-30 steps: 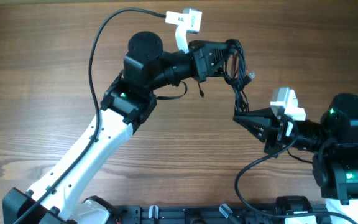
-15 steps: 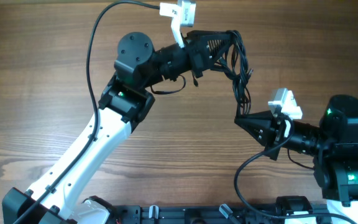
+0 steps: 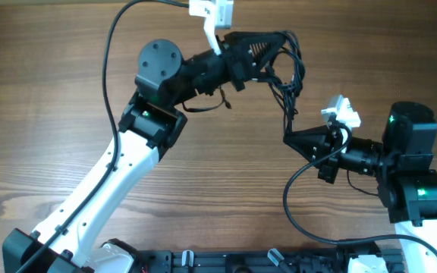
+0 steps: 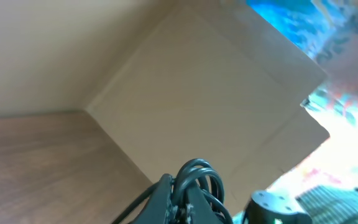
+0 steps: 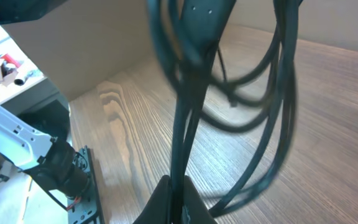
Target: Untangle cables
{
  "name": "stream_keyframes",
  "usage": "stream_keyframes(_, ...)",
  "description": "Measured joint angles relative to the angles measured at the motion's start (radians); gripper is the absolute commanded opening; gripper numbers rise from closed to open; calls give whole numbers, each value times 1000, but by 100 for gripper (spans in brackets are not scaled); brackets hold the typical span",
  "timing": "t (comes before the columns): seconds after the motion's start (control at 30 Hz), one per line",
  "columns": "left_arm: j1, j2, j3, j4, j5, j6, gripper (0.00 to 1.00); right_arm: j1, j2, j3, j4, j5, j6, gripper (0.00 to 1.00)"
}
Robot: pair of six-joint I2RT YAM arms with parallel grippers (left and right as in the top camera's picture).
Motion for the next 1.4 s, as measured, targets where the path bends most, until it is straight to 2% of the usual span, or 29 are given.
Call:
stream_keyframes(0.67, 29, 0, -1, -13, -117, -8, 4, 0, 1, 1, -17, -158, -41, 4)
stream_keyframes(0.7, 29, 0, -1, -13, -121, -8, 4, 0, 1, 1, -22, -157, -41, 8)
stream_keyframes(0.73, 29, 0, -1, -13, -121, -8, 4, 0, 1, 1, -29, -153, -41, 36)
stream_keyframes(0.83, 31, 0, -1, -8, -143, -8, 4, 0, 1, 1, -42, -99, -1, 76)
stream_keyframes(0.9, 39, 0, -1, -5, -151, -8, 4, 2, 1, 1, -30, -71, 30, 86)
stream_keyframes(1.17, 58, 0, -1, -61, -174, -15, 4, 3, 1, 0, 81, -40, 164, 87)
stream_keyframes(1.4, 59, 0, -1, -61, -48, -16, 4, 3, -23, -3, 154, -46, 216, 84)
